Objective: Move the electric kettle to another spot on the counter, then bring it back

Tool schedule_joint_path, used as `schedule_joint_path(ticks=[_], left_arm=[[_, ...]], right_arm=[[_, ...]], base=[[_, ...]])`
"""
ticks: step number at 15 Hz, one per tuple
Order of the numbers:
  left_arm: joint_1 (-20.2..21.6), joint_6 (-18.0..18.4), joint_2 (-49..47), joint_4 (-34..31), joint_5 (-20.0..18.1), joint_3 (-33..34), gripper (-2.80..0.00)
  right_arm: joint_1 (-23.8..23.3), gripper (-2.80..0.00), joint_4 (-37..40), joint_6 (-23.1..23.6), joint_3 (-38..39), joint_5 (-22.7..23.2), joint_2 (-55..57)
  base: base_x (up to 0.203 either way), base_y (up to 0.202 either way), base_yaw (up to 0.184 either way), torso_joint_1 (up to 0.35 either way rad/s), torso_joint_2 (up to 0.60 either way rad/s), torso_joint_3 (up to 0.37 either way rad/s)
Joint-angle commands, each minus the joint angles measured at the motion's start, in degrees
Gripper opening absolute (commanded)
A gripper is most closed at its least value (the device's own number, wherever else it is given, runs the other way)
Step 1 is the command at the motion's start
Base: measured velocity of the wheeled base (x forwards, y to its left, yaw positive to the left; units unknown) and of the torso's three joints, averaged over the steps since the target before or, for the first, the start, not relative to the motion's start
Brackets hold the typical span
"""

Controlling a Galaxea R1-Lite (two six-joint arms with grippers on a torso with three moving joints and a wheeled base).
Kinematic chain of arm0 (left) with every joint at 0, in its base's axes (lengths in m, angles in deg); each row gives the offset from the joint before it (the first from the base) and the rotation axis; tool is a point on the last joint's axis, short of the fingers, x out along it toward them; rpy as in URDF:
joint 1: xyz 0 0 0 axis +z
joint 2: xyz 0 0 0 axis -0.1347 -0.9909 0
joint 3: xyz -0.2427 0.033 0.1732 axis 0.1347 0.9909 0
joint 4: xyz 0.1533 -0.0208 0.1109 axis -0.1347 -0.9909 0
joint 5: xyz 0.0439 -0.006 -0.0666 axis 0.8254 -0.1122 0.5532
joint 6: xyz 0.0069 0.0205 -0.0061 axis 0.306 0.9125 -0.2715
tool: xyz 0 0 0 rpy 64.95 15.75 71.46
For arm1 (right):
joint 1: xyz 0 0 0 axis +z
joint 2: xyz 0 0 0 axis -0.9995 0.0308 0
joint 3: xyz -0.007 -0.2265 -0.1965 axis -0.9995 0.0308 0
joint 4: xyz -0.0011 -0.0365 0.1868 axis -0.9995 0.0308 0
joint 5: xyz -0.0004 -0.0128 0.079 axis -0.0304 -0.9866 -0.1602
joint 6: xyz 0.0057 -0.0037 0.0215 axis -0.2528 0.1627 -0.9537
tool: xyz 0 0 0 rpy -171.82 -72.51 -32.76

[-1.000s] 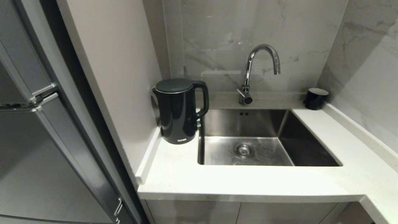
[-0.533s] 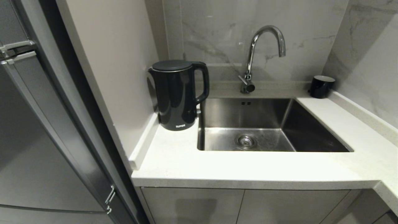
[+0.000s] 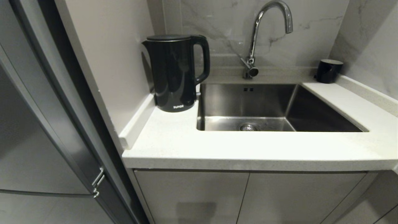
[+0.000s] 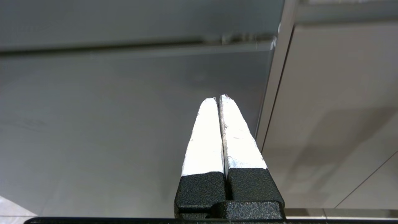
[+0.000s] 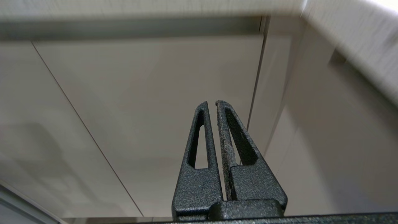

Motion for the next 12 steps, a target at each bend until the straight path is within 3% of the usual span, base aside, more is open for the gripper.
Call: schedule_joint_path(ticks=[1, 4, 12], left_arm=[[0.0, 0.0, -0.1, 0.0, 0.0, 0.0, -2.8], [0.0, 0.0, -0.1, 0.0, 0.0, 0.0, -2.8], [0.0, 0.0, -0.1, 0.0, 0.2, 0.0, -2.8]], right_arm=[[0.0, -2.8, 0.0, 0.1, 0.0, 0.0, 0.0], [0.0, -2.8, 0.0, 0.3, 0.0, 0.0, 0.0], [0.0, -2.8, 0.0, 0.1, 0.0, 0.0, 0.0]], base=[[0.0, 0.0, 0.0, -0.038, 0.46, 0.409], [0.0, 0.0, 0.0, -0.022, 0.31, 0.287], [0.0, 0.0, 0.0, -0.001, 0.02, 0.023]])
